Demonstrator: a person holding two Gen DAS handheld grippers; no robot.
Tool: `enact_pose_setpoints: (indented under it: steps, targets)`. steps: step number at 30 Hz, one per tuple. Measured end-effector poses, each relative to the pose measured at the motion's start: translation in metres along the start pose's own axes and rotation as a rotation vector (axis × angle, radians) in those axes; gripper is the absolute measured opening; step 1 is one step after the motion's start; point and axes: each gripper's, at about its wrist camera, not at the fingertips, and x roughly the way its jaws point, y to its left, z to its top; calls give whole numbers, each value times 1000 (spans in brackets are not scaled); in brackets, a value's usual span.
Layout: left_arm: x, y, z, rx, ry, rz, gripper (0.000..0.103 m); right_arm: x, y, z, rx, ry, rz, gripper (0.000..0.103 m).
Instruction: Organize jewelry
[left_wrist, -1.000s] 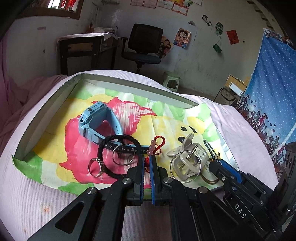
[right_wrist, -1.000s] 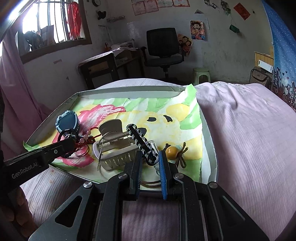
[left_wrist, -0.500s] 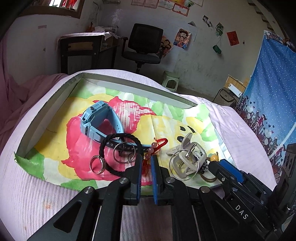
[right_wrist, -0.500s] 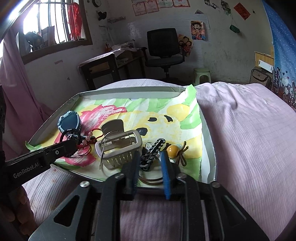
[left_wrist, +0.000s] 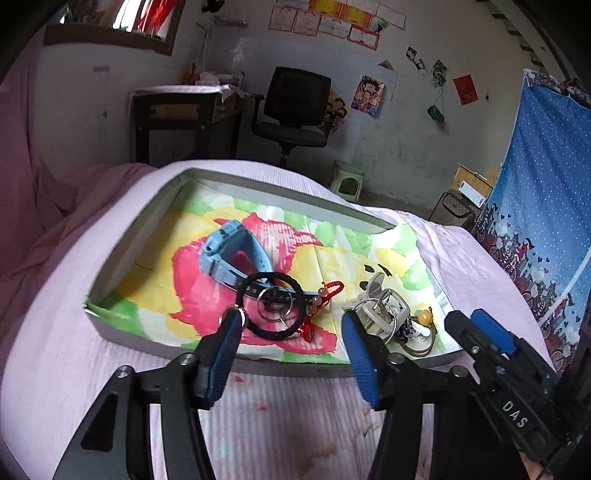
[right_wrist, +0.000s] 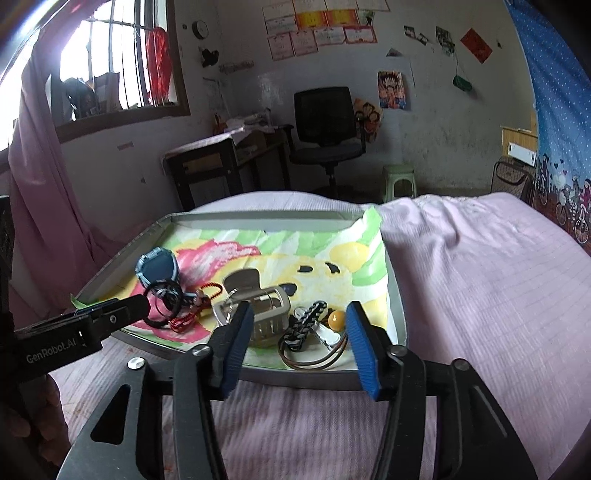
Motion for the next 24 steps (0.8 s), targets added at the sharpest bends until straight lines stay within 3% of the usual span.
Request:
enact_pose_setpoints:
  steps: [6, 14, 18, 24]
  targets:
    - [-18, 3, -1, 22, -48, 44, 64, -17, 2, 3, -4, -39, 2, 58]
    - [-42, 9, -5, 48, -111, 88, 91, -35, 5, 2, -10, -77, 13, 76]
    - [-57, 12, -10, 49, -152, 98, 97, -48, 6, 1, -15, -96, 18, 90]
    - [-86, 21, -26, 35, -221, 93, 102, -73, 10, -7, -33, -116, 30, 100]
